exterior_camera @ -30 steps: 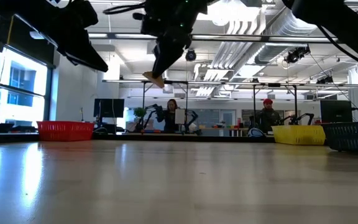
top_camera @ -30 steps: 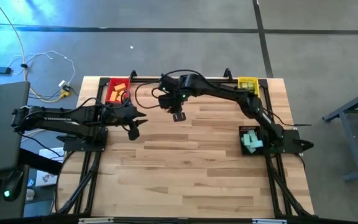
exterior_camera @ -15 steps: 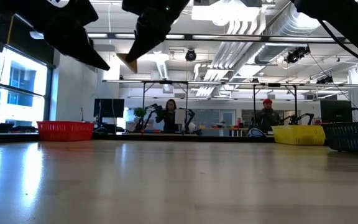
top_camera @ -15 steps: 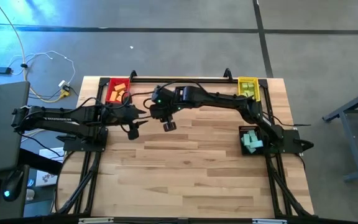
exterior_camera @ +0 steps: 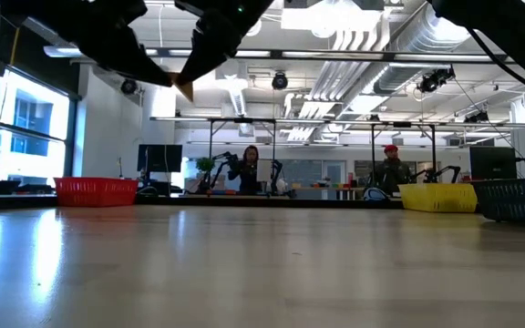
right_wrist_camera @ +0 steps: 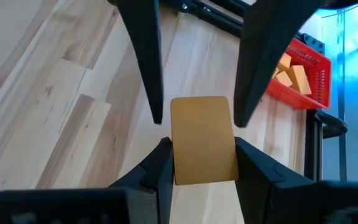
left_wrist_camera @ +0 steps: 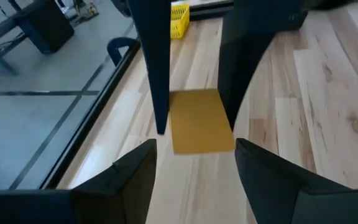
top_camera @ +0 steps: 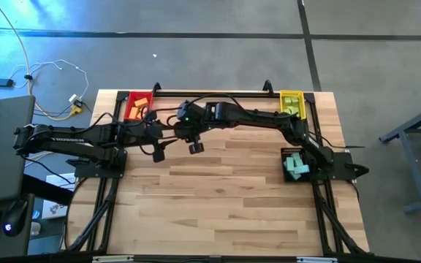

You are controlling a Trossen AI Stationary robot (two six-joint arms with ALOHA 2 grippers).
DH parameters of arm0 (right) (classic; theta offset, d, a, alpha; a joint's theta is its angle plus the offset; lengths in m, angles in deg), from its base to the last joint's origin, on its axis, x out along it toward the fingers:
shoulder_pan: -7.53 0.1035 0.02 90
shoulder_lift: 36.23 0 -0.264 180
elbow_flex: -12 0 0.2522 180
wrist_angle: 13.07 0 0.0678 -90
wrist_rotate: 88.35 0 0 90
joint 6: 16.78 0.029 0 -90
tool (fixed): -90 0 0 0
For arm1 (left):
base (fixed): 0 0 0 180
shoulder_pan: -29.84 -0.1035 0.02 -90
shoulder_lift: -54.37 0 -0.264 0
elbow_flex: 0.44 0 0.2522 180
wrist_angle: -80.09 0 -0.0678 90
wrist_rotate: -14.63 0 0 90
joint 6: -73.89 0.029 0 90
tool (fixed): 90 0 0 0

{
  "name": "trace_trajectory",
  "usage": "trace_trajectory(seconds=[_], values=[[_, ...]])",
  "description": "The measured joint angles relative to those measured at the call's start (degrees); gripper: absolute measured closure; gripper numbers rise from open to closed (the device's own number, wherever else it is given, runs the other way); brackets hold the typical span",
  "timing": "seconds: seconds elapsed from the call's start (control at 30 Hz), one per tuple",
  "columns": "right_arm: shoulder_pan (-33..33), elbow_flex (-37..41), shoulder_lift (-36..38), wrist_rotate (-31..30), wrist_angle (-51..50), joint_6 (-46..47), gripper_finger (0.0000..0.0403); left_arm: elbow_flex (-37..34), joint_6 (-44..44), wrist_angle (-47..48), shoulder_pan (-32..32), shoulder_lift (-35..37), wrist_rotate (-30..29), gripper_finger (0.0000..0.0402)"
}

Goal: Sort & place blocks by color
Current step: Put the yellow block into the red bin

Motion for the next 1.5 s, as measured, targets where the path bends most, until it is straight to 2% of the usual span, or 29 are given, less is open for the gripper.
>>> trace_trajectory(seconds=[0.47,0.57,0.7,0.83,1.03,1.13,1.3,1.5], values=[[0.0,0.0,0.02,0.34,1.11,-0.04,0.0296,0.0,-0.13,-2.73,0.0,0.0,0.0,0.0204],[0.0,0.0,0.02,0.44,0.84,-0.04,0.0296,0.0,-0.18,-2.7,-0.01,0.0,0.01,0.0223],[-0.04,0.0,0.04,0.41,0.48,0.0,0.0292,0.0,0.64,-2.64,0.0,0.0,0.03,0.0267],[0.0,0.0,0.04,0.41,0.36,0.07,0.0243,0.0,1.76,-2.6,0.0,0.0,0.02,0.0306],[0.0,0.0,0.07,0.16,-1.06,0.07,0.0189,0.0,1.89,-1.78,0.02,0.0,-1.59,0.0306],[-0.09,0.0,0.07,-2.44,-1.61,0.11,0.0182,0.0,1.53,0.61,0.04,0.0,-5.7,0.0306],[0.0,0.0,0.09,-8.17,-3.42,2.96,0.018,0.0,-1.44,4.72,-0.03,0.0,-18.5,0.0306],[-0.55,0.02,0.09,-7.69,-5.11,5.09,0.0179,0.0,-8.85,9.65,-2.96,0.0,-35.07,0.0306]])
